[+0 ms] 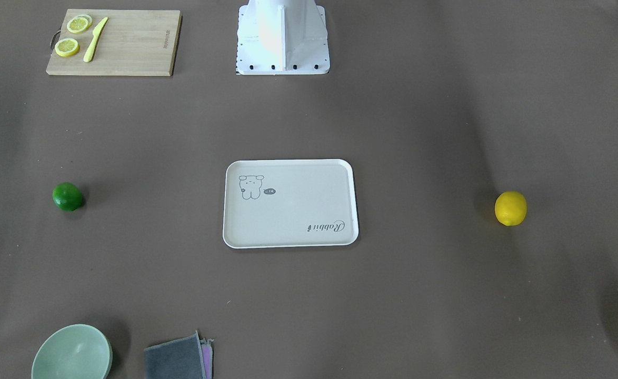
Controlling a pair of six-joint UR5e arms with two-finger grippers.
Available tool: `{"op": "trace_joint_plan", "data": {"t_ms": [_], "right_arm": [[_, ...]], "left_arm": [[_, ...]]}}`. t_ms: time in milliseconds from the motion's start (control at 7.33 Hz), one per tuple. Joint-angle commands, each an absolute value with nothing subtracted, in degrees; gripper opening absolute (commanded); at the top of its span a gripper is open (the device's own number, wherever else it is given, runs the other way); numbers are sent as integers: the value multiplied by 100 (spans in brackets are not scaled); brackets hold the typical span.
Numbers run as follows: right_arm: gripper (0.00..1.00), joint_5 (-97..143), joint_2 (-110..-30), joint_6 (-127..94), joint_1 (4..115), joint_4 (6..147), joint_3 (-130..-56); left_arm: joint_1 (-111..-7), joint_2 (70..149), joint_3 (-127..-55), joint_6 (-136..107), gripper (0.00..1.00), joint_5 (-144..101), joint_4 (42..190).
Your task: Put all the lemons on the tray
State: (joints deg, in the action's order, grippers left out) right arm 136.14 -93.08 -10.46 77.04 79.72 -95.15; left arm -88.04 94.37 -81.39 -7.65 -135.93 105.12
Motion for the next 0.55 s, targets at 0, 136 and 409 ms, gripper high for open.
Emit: {"op": "trace_joint_plan", "data": {"t_ms": [0,136,409], "right_arm": [[100,13614,-9308,-1046,7699,7972,-9501],[100,13614,-9308,-1046,7699,7972,-9501],[100,13623,-9308,-1037,7699,7928,-9501]], "left_arm": [[-8789,9405,-8252,-591,98,-13562,10677],[-8789,9369,-8244,-580,98,-13553,10713],[-8789,9352,-8288,-580,98,-13596,10758]]}}
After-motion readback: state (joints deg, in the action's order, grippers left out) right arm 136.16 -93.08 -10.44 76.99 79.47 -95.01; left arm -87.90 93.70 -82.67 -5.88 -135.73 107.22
